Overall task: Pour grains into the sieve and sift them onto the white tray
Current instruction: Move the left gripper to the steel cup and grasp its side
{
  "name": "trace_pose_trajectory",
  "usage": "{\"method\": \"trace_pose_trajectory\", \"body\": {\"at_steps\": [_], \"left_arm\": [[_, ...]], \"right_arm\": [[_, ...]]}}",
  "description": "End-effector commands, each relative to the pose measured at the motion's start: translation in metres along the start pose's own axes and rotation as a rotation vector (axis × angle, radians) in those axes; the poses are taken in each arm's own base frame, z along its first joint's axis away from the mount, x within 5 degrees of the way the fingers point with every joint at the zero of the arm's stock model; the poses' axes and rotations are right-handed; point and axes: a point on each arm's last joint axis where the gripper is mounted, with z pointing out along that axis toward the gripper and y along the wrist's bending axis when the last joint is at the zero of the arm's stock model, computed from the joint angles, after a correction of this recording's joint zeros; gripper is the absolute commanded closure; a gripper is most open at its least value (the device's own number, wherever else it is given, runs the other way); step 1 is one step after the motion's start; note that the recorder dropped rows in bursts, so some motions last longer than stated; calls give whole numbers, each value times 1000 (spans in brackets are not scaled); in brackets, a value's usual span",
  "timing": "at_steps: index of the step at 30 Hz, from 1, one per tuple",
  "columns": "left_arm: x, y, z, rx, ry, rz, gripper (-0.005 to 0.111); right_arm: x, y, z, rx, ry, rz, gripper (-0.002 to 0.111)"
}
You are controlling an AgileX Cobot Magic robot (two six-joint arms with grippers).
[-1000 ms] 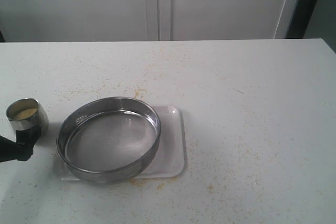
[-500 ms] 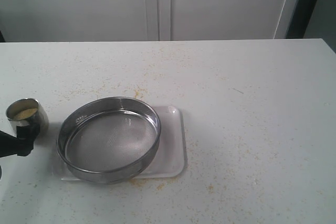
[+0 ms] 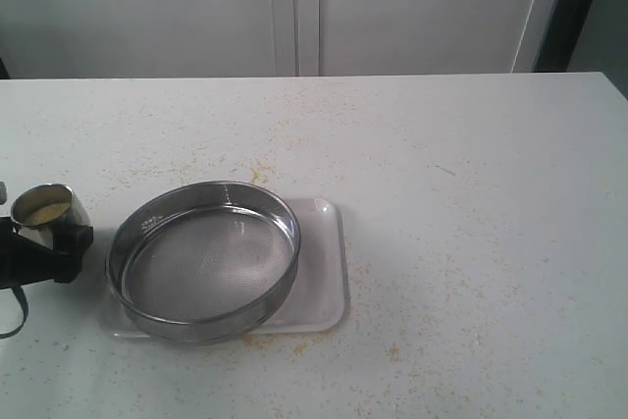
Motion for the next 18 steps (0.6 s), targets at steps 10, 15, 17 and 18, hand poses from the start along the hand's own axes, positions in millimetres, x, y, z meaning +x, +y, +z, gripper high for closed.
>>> {"method": "trace_pose_trajectory", "body": {"at_steps": [10, 15, 17, 18], "left_arm": [[7, 3, 25, 14, -26, -28, 2], [6, 4, 28, 14, -39, -37, 2], [6, 4, 28, 14, -39, -37, 2], [6, 4, 28, 14, -39, -37, 2]], "right_arm": [[0, 0, 0, 5, -17, 16, 108], [0, 0, 0, 5, -17, 16, 108], [0, 0, 0, 5, -17, 16, 108], [0, 0, 0, 5, -17, 16, 108]]}}
